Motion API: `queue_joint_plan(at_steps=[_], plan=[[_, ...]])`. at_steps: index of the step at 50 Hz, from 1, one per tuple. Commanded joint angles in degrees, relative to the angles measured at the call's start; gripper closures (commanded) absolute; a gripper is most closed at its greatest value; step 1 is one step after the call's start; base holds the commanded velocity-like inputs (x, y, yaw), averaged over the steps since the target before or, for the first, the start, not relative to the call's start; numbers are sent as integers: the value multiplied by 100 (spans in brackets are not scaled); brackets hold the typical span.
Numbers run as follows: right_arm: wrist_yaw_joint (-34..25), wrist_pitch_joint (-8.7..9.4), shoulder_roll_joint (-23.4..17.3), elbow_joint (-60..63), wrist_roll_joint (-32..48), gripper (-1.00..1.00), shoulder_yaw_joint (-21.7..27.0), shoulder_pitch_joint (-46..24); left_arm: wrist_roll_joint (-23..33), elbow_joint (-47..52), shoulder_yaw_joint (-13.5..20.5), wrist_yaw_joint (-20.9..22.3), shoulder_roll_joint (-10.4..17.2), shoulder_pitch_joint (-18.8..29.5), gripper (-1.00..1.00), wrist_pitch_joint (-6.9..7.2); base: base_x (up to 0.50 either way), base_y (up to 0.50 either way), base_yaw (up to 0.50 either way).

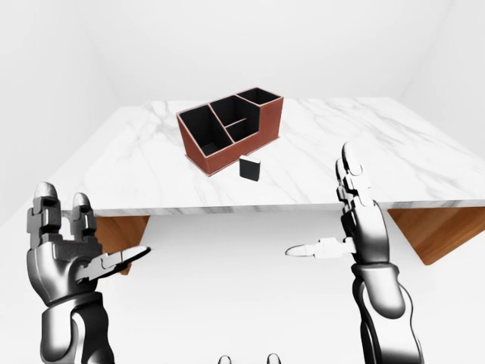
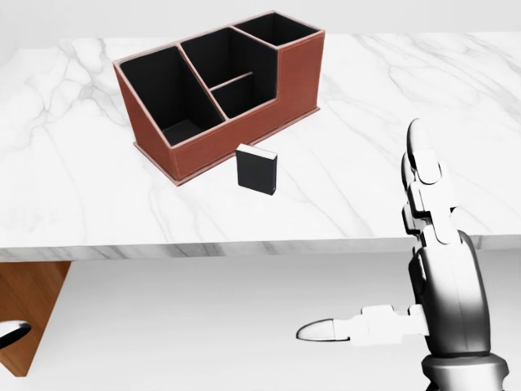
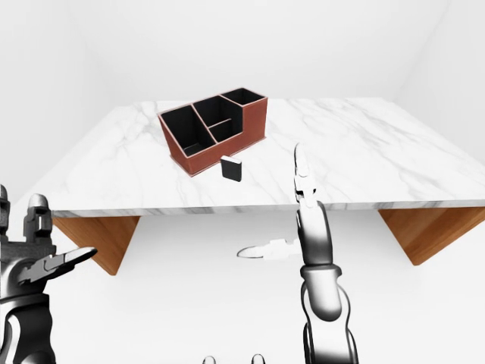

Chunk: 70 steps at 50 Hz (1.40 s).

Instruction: Pick up the book and place it in the left compartment of the caddy.

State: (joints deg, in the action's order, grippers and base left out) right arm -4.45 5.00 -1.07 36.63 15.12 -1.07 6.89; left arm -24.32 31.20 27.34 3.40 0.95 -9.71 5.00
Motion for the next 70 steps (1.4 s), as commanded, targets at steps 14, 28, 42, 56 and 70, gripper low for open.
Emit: queue_joint_plan(at_steps=[14,28,42,56,70], plan=[[-84,0,58,302,-215,-100,-20,182,-74,-125,141,87,-15,-37,-100,0,11,46,0],[-119,0,48,338,-346,-100,0,248,-89,4,159,97,-48,-100,-100,0,50,3,0],[-121,0,33,287,-265,-100,-24,218,-131,74,234,110,-63,-142,-100,0,50,1,0],[-111,0,49,312,-211,-100,-27,237,-197,31,253,155,-55,-130,-100,0,50,27,0],[-148,0,57,488,-280,-100,59,273,-212,122,286,152,-60,-132,-100,0,50,30,0]])
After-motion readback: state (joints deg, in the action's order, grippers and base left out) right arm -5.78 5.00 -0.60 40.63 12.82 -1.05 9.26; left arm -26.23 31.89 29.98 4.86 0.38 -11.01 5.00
